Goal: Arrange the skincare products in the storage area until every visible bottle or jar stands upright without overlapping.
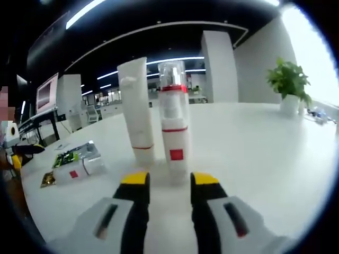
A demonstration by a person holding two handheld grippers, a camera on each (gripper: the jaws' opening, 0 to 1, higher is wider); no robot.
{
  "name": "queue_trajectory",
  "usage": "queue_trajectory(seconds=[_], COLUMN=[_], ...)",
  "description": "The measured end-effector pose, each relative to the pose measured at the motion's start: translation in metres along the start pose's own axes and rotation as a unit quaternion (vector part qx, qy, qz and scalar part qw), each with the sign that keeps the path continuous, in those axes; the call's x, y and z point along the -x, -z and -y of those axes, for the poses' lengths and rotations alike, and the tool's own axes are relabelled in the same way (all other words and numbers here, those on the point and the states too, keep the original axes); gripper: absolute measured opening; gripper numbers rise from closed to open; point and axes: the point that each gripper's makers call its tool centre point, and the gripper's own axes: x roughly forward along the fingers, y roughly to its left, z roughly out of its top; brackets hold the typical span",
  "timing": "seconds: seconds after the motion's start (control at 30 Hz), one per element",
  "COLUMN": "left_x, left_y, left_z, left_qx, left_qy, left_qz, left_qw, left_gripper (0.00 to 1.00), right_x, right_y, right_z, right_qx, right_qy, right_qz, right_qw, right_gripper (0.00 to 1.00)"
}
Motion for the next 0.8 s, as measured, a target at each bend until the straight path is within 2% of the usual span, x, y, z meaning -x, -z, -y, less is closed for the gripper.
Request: queue_trajectory(seconds=[0.47,0.8], left_x=[-0.001,-0.001], left_y=[-0.006,-0.001], left_z=[0.003,0.003], left_qx=[-0.01,-0.006], left_qy=[0.0,-0.004], left_qz=[-0.006,-0.009], left_qw=[0.9999,0.9999], left_gripper=[0.82,0.82], right_x=[-0.003,0.002], right_y=[-0.006,-0.001], right_z=[0.008,-0.007], right_qx=[0.003,0.002], right_qy=[0.012,0.006], right_qz=[0.008,0.004], right_qw=[0.9999,1.0], right_gripper=[0.25,0.25])
